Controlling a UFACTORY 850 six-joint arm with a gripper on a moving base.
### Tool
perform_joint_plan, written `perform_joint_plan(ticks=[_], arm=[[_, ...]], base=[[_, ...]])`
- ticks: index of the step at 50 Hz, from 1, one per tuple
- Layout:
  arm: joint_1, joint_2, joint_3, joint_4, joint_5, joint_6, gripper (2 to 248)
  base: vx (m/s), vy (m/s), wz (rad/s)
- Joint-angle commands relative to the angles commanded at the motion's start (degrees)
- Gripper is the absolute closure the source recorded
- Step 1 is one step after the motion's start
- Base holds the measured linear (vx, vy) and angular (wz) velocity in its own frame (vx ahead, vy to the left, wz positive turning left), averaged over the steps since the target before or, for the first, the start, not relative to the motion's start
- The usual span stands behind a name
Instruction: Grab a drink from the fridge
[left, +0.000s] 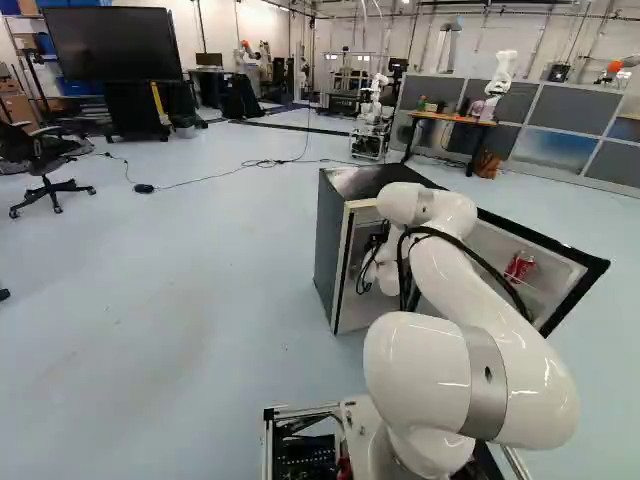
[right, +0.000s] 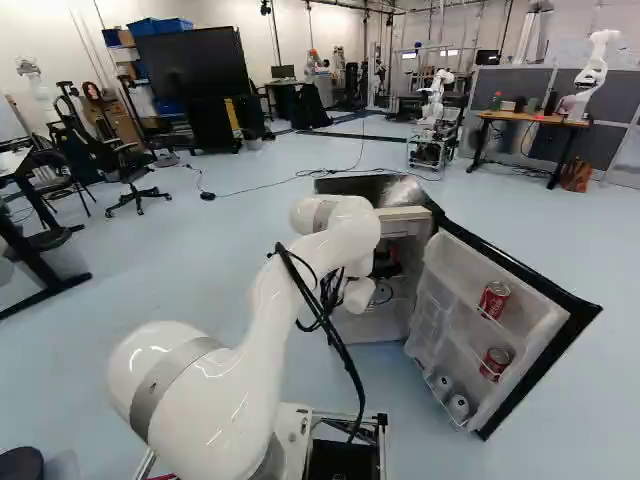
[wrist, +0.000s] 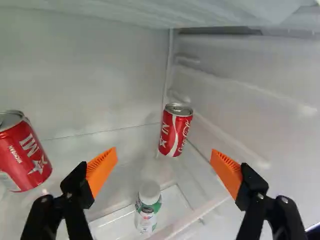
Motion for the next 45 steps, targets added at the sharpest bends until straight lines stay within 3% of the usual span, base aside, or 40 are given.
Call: perform_joint_plan(ticks=[23, 45], arm=[[-0.74, -1.65, -3.12, 0.00, -3.19, 0.00, 3], [-1.35, -1.01, -4.16, 0.00, -3.47, 0.00, 3]], base=[[0.000, 0.000, 0.000], [0.000, 0.000, 0.000]])
